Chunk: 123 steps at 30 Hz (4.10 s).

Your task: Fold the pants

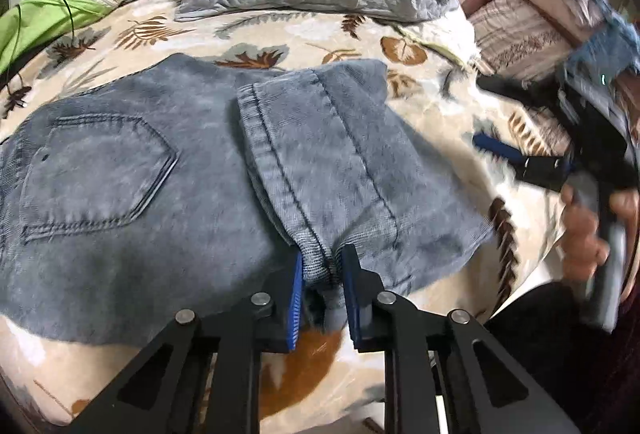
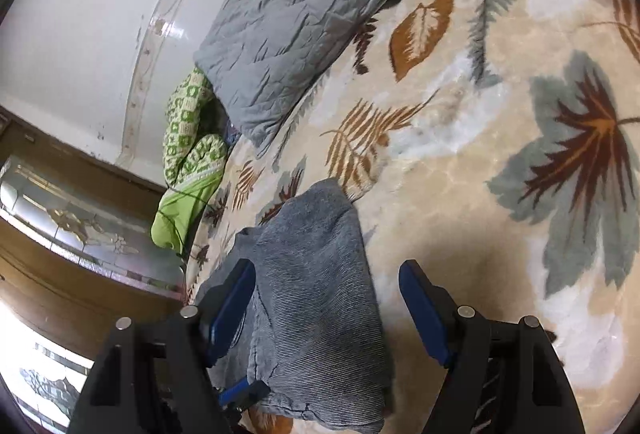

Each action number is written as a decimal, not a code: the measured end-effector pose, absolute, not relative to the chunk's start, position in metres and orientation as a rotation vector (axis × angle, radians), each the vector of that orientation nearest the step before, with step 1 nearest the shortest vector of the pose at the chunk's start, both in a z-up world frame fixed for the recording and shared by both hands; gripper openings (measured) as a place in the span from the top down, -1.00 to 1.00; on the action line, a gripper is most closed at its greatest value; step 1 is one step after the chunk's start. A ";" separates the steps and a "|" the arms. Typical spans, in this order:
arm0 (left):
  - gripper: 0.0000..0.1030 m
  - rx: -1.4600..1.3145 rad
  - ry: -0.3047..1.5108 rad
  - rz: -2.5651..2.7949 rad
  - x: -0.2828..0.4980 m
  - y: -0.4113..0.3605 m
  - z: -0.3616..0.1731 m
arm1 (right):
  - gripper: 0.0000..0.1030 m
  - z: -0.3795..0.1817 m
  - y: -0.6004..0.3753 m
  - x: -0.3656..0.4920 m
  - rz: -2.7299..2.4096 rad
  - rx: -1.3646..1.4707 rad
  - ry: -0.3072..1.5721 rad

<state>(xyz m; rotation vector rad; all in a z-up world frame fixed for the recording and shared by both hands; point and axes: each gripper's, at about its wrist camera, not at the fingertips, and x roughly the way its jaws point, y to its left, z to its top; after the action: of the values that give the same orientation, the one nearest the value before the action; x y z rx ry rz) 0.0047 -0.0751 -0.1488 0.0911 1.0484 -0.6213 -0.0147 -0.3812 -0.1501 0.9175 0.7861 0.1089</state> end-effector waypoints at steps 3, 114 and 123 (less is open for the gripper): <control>0.67 0.080 1.066 -0.606 0.005 -0.068 -0.154 | -0.49 -0.151 -0.375 -0.012 0.117 0.898 0.803; 0.60 -0.743 1.061 0.024 0.100 0.191 -0.163 | 0.37 -0.132 -0.253 0.034 0.322 0.461 0.851; 0.72 -0.495 0.868 -0.094 0.084 0.145 -0.085 | 0.37 -0.156 -0.272 0.041 0.273 0.537 0.937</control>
<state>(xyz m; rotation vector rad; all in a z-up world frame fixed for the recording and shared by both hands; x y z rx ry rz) 0.0839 0.1446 -0.0848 -0.4955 0.8684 -0.0939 0.0406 -0.2715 -0.1556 0.5366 0.9373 0.2733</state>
